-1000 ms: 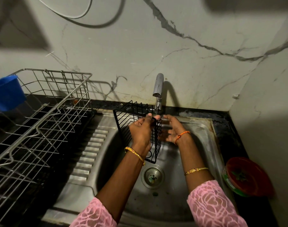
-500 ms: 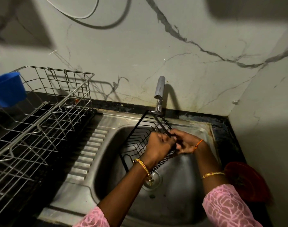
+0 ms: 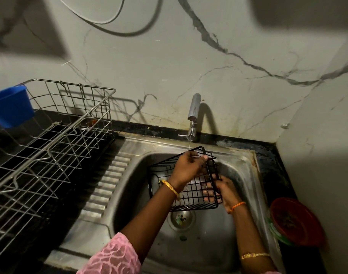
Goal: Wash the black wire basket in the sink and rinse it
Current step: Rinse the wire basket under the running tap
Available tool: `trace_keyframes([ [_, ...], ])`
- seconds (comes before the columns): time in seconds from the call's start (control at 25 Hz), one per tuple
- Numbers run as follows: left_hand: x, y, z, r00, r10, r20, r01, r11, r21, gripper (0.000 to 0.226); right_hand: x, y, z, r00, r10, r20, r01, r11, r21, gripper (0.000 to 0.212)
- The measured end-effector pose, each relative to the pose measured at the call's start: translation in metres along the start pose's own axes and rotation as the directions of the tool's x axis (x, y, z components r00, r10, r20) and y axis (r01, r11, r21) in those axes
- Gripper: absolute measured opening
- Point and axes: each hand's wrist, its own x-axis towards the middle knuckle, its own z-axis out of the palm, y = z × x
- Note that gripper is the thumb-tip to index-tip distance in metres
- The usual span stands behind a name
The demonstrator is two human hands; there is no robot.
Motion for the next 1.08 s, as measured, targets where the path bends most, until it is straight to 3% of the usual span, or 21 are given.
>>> trace_keyframes([
  [0.12, 0.014, 0.011, -0.008, 0.975, -0.209, 0.074, 0.22, 0.953, -0.208, 0.02, 0.006, 0.001, -0.009, 0.991, -0.086, -0.104, 0.081, 0.995, -0.05, 0.027],
  [0.24, 0.029, 0.008, -0.022, 0.889, -0.415, 0.196, 0.457, 0.759, -0.464, 0.034, 0.005, 0.004, -0.016, 0.975, -0.184, -0.122, 0.172, 0.98, -0.102, 0.036],
  [0.44, 0.037, 0.003, -0.031, 0.886, -0.424, 0.186, 0.425, 0.585, -0.69, 0.019, -0.011, 0.022, -0.01, 0.962, -0.242, -0.13, 0.222, 0.963, -0.151, 0.044],
  [0.64, 0.029, 0.001, -0.023, 0.887, -0.414, 0.206, 0.437, 0.607, -0.664, 0.023, -0.009, 0.042, -0.01, 0.983, -0.165, -0.077, 0.16, 0.985, -0.071, 0.062],
  [0.8, 0.021, -0.002, -0.006, 0.9, -0.392, 0.193, 0.418, 0.646, -0.639, 0.022, -0.011, 0.049, -0.02, 0.989, -0.146, -0.004, 0.146, 0.989, -0.039, 0.057],
  [0.92, 0.015, -0.001, 0.013, 0.916, -0.366, 0.163, 0.392, 0.73, -0.56, 0.021, -0.009, 0.052, -0.032, 1.0, 0.002, 0.008, -0.002, 1.0, -0.008, 0.053],
  [1.0, 0.012, 0.002, 0.02, 0.923, -0.352, 0.157, 0.382, 0.782, -0.492, 0.021, -0.014, 0.055, -0.04, 0.994, 0.079, 0.07, -0.091, 0.977, 0.195, 0.066],
  [1.08, 0.007, 0.01, 0.021, 0.925, -0.351, 0.145, 0.378, 0.821, -0.428, 0.02, -0.018, 0.065, -0.057, 0.968, 0.055, 0.246, -0.172, 0.859, 0.482, 0.092],
])
